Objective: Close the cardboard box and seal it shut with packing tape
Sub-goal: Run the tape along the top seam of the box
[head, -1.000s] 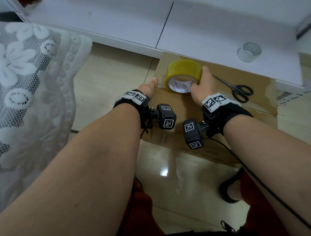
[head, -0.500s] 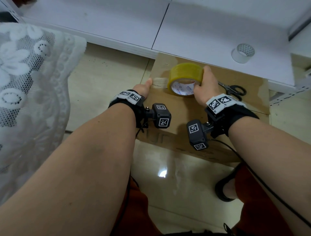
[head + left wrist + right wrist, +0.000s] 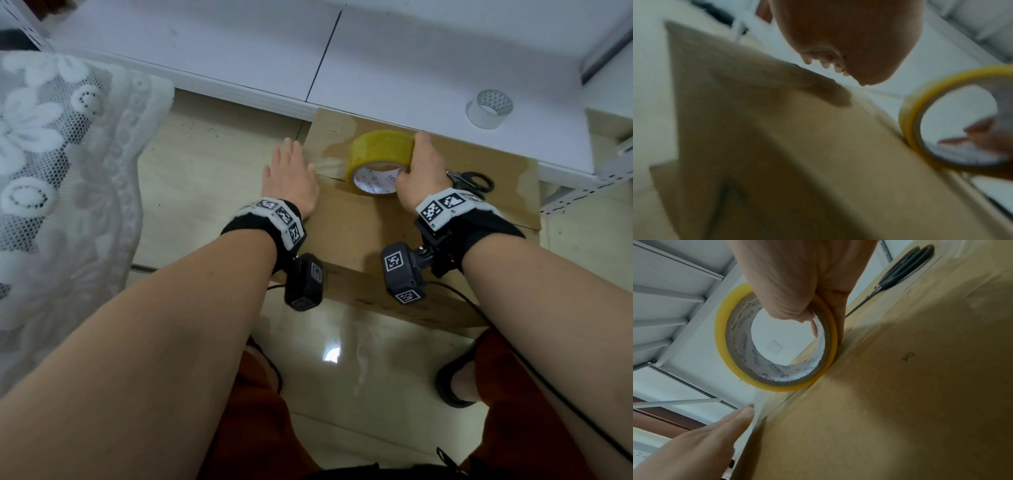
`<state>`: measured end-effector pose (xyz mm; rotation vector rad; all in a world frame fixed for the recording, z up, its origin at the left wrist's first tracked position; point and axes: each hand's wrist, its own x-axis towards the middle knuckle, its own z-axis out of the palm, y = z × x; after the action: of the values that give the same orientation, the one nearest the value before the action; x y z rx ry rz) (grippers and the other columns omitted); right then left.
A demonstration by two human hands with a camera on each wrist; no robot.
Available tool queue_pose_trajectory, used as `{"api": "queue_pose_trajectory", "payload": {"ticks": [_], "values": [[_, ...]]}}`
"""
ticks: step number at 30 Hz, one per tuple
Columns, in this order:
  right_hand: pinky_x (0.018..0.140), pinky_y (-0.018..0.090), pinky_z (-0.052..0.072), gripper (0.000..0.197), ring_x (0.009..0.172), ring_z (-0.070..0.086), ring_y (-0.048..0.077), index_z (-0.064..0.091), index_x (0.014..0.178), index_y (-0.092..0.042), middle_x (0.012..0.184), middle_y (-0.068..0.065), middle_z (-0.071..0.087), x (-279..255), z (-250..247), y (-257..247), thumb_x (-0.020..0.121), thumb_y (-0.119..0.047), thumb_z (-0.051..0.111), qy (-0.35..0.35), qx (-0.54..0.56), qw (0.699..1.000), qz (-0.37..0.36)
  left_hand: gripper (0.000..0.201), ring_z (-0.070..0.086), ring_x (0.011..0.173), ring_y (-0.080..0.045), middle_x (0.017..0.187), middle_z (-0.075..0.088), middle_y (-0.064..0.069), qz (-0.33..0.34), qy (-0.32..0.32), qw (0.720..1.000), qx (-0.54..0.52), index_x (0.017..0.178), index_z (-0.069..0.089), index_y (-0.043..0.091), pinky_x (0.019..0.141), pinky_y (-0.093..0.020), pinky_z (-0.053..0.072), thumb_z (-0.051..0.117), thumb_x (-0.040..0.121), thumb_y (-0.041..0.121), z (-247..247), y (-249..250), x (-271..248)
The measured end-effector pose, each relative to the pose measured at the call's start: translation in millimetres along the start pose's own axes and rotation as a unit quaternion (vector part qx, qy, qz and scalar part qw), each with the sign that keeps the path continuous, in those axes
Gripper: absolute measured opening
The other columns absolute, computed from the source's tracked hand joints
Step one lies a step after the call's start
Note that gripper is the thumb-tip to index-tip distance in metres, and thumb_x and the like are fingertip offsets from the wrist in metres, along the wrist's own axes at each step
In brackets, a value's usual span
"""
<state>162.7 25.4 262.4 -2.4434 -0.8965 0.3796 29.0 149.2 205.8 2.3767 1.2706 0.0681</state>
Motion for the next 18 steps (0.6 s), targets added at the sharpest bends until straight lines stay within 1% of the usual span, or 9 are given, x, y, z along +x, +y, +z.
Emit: {"api": "queue_pose_trajectory", "payload": {"ticks": [1,2,4,6,9,12,13,16,18], "values": [[0.069,0.028,0.031,0.033,0.093,0.05,0.025,0.041,0.122,0.001,0.115,0.02,0.054,0.4,-0.2,-0.1,0.09,0.006,0.044,-0.001,0.0,1.0,-0.001,0.056,0.005,0.149,-0.025,0.162,0.005,-0.01,0.04,-0.005,0.999,0.037,0.153,0.009,0.006,0.121,-0.042,0.01,0.023,0.105,0.031,1.9,-0.3,-5.4],[0.069,0.028,0.032,0.033,0.097,0.052,0.028,0.041,0.122,0.001,0.115,0.02,0.054,0.5,-0.3,-0.3,0.09,0.006,0.044,-0.002,0.0,1.0,-0.002,0.058,0.001,0.149,-0.024,0.162,0.001,-0.01,0.067,-0.013,0.996,0.064,0.153,0.005,0.006,0.121,-0.042,0.007,0.021,0.105,0.033,4.3,-1.0,-10.1],[0.069,0.029,0.032,0.033,0.101,0.054,0.031,0.041,0.122,0.001,0.115,0.02,0.055,0.5,-0.5,-0.1,0.09,0.007,0.044,-0.005,-0.003,1.0,-0.002,0.061,-0.003,0.149,-0.023,0.162,-0.003,-0.01,0.095,-0.027,0.99,0.1,0.153,0.001,0.005,0.121,-0.04,0.003,0.018,0.104,0.037,8.1,-1.0,-17.6],[0.069,0.029,0.031,0.032,0.097,0.053,0.029,0.04,0.122,0.0,0.113,0.019,0.054,0.1,-1.2,-0.1,0.09,0.006,0.043,-0.009,-0.009,1.0,-0.002,0.064,-0.004,0.149,-0.023,0.162,-0.004,-0.011,0.118,-0.038,0.984,0.127,0.153,0.0,0.005,0.121,-0.038,0.001,0.018,0.103,0.04,12.4,0.4,-22.2],[0.069,0.029,0.032,0.03,0.088,0.048,0.025,0.04,0.12,-0.001,0.11,0.017,0.054,0.0,-0.4,-0.9,0.091,0.005,0.043,-0.012,-0.016,1.0,-0.007,0.072,-0.005,0.149,-0.023,0.161,-0.003,-0.012,0.127,-0.043,0.982,0.135,0.152,-0.002,0.003,0.121,-0.036,0.0,0.021,0.101,0.047,18.2,3.0,-26.4],[0.069,0.032,0.033,0.028,0.093,0.053,0.03,0.041,0.118,0.0,0.111,0.02,0.055,0.2,0.0,-0.8,0.09,0.004,0.043,-0.007,-0.019,1.0,-0.02,0.081,-0.008,0.149,-0.023,0.161,-0.006,-0.012,0.121,-0.058,0.982,0.132,0.152,-0.005,0.003,0.121,-0.037,0.0,0.021,0.098,0.057,19.4,5.2,-26.6],[0.068,0.032,0.033,0.027,0.092,0.052,0.029,0.041,0.117,0.0,0.109,0.019,0.055,0.2,0.4,-0.3,0.09,0.003,0.044,-0.005,-0.018,1.0,-0.023,0.082,-0.009,0.149,-0.023,0.161,-0.008,-0.012,0.12,-0.066,0.982,0.133,0.152,-0.006,0.004,0.122,-0.038,0.0,0.021,0.097,0.059,18.2,5.5,-26.1],[0.067,0.03,0.03,0.031,0.084,0.045,0.024,0.04,0.119,-0.001,0.1,0.012,0.05,-3.4,3.3,1.7,0.089,-0.002,0.05,-0.001,0.008,1.0,-0.012,0.084,-0.012,0.148,-0.024,0.161,-0.011,-0.013,0.127,-0.079,0.977,0.151,0.153,-0.004,0.007,0.121,-0.039,-0.002,0.019,0.095,0.064,14.6,5.9,-26.5],[0.069,0.03,0.034,0.037,0.087,0.049,0.026,0.042,0.12,-0.003,0.099,0.007,0.049,-6.5,10.3,4.8,0.087,-0.01,0.057,0.0,0.058,0.998,0.011,0.084,-0.014,0.148,-0.027,0.16,-0.013,-0.015,0.13,-0.09,0.972,0.174,0.154,0.004,0.012,0.121,-0.041,-0.003,0.016,0.092,0.068,14.1,7.5,-27.2]]}}
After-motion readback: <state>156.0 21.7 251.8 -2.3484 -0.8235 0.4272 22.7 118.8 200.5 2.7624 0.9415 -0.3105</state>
